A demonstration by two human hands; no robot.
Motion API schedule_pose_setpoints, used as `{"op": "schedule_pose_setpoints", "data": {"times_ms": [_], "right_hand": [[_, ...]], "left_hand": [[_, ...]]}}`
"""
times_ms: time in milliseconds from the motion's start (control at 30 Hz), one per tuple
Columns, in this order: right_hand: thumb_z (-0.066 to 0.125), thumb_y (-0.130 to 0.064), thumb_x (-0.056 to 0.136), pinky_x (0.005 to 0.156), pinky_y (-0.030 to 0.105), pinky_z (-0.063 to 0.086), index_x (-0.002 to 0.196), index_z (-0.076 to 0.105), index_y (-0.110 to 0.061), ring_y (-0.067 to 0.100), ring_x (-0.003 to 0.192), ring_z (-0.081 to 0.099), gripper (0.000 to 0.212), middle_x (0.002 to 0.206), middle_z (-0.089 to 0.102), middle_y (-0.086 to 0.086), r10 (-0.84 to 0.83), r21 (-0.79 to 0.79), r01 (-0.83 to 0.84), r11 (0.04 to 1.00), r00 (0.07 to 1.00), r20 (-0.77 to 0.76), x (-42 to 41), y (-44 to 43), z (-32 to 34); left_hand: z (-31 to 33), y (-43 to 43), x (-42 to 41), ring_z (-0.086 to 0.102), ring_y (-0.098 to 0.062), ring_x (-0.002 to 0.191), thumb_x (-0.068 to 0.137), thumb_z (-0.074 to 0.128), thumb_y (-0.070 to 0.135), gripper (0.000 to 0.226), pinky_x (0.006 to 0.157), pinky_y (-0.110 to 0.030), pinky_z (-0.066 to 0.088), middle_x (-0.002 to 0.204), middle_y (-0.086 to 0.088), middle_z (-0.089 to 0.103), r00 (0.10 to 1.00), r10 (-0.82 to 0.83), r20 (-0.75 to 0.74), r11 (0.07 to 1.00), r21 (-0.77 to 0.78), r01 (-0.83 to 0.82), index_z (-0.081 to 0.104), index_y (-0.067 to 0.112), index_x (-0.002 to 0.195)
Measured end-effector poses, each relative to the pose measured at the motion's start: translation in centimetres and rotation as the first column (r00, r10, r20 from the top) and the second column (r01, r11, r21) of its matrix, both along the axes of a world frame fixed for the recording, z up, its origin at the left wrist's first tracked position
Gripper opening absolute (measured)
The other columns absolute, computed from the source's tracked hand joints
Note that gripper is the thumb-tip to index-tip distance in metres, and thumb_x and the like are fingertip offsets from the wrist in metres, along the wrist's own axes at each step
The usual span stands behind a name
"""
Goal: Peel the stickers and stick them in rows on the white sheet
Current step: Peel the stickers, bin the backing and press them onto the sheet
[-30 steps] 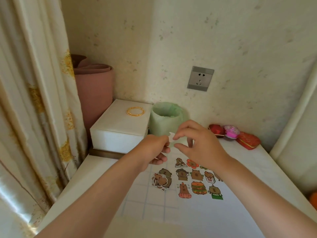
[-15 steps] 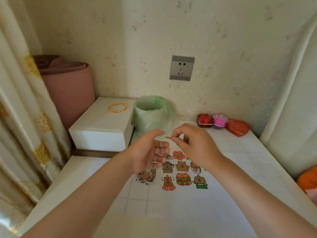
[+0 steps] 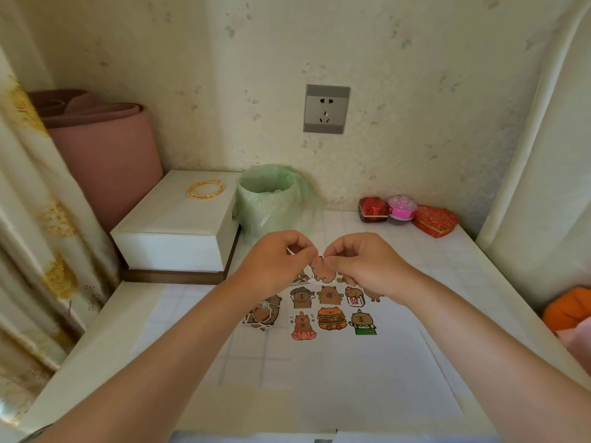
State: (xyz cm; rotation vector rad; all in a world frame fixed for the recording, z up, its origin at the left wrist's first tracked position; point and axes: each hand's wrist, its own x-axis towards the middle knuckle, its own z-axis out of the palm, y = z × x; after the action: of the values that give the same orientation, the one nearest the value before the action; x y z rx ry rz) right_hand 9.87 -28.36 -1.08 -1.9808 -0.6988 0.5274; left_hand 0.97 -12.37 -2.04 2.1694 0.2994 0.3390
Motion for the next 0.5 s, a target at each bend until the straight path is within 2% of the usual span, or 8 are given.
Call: {"op": "schedule_pose_setpoints", "data": {"times_ms": [67, 133, 200, 267, 333, 433, 500], "right_hand": [[0.07, -0.012, 0.09, 0.038, 0.017, 0.035, 0.085, 0.074, -0.015, 0.008, 0.045, 0.048, 0.007, 0.064, 0.069, -0.002, -0.005, -0.006, 0.006, 1.0, 1.0, 0.013, 0.2, -0.4, 0.0], [0.072, -0.013, 0.089, 0.04, 0.017, 0.037, 0.086, 0.074, -0.016, 0.006, 0.045, 0.049, 0.005, 0.064, 0.069, -0.005, -0.013, -0.008, 0.014, 1.0, 0.999, 0.047, 0.5, -0.9, -0.1], [0.075, -0.015, 0.087, 0.045, 0.02, 0.042, 0.089, 0.074, -0.019, 0.003, 0.046, 0.053, 0.005, 0.069, 0.07, -0.007, -0.014, -0.017, 0.016, 1.0, 0.995, 0.102, 0.7, -1.4, 0.0], [0.078, -0.018, 0.085, 0.054, 0.031, 0.053, 0.1, 0.072, -0.024, 0.009, 0.059, 0.065, 0.017, 0.077, 0.074, -0.006, 0.0, -0.036, 0.005, 0.999, 0.992, 0.128, 1.0, -2.0, 0.0], [0.079, -0.02, 0.084, 0.066, 0.045, 0.057, 0.107, 0.071, -0.026, 0.024, 0.074, 0.072, 0.026, 0.082, 0.076, -0.006, -0.002, -0.043, 0.008, 0.999, 0.992, 0.128, 1.3, -2.7, -0.1], [0.079, -0.016, 0.083, 0.07, 0.05, 0.058, 0.091, 0.077, -0.023, 0.037, 0.079, 0.072, 0.01, 0.08, 0.076, -0.001, -0.019, -0.035, 0.024, 0.999, 0.991, 0.132, 1.8, -3.8, -0.5], [0.078, -0.013, 0.084, 0.067, 0.046, 0.058, 0.084, 0.077, -0.021, 0.035, 0.073, 0.071, 0.008, 0.078, 0.076, 0.003, -0.002, -0.049, 0.008, 0.999, 0.993, 0.117, 1.9, -4.6, -0.7]], "left_hand": [[0.1, -0.3, 0.3, 0.05, 0.009, 0.056, 0.094, 0.061, 0.023, 0.015, 0.055, -0.007, 0.037, 0.057, 0.025, 0.059, 0.999, -0.02, -0.037, 1.0, 0.005, 0.02, 0.072, 0.021, 0.084], [0.1, -0.8, 0.7, 0.048, 0.003, 0.051, 0.096, 0.057, 0.022, 0.019, 0.049, -0.009, 0.035, 0.056, 0.016, 0.056, 0.996, -0.037, -0.084, 0.999, -0.023, 0.036, 0.07, 0.021, 0.082], [0.2, -1.6, 1.1, 0.048, 0.001, 0.051, 0.096, 0.053, 0.021, 0.022, 0.052, -0.015, 0.037, 0.058, 0.014, 0.056, 0.99, -0.033, -0.14, 0.996, -0.088, 0.021, 0.068, 0.019, 0.081], [0.5, -2.4, 1.5, 0.053, 0.001, 0.051, 0.097, 0.05, 0.021, 0.024, 0.057, -0.018, 0.04, 0.057, 0.013, 0.058, 0.979, -0.044, -0.198, 0.984, -0.18, 0.008, 0.066, 0.017, 0.079], [0.7, -3.2, 1.8, 0.055, 0.001, 0.053, 0.098, 0.048, 0.022, 0.026, 0.065, -0.02, 0.044, 0.062, 0.009, 0.061, 0.965, -0.082, -0.248, 0.969, -0.245, 0.019, 0.065, 0.017, 0.08], [0.4, -4.0, 2.3, 0.054, -0.012, 0.066, 0.097, 0.048, 0.022, 0.024, 0.071, -0.029, 0.045, 0.076, -0.002, 0.063, 0.953, -0.105, -0.285, 0.972, -0.231, 0.037, 0.065, 0.016, 0.08], [0.1, -4.4, 2.7, 0.055, -0.015, 0.071, 0.097, 0.049, 0.022, 0.022, 0.068, -0.027, 0.044, 0.081, -0.002, 0.063, 0.951, -0.1, -0.292, 0.985, -0.165, 0.052, 0.064, 0.018, 0.081]]}}
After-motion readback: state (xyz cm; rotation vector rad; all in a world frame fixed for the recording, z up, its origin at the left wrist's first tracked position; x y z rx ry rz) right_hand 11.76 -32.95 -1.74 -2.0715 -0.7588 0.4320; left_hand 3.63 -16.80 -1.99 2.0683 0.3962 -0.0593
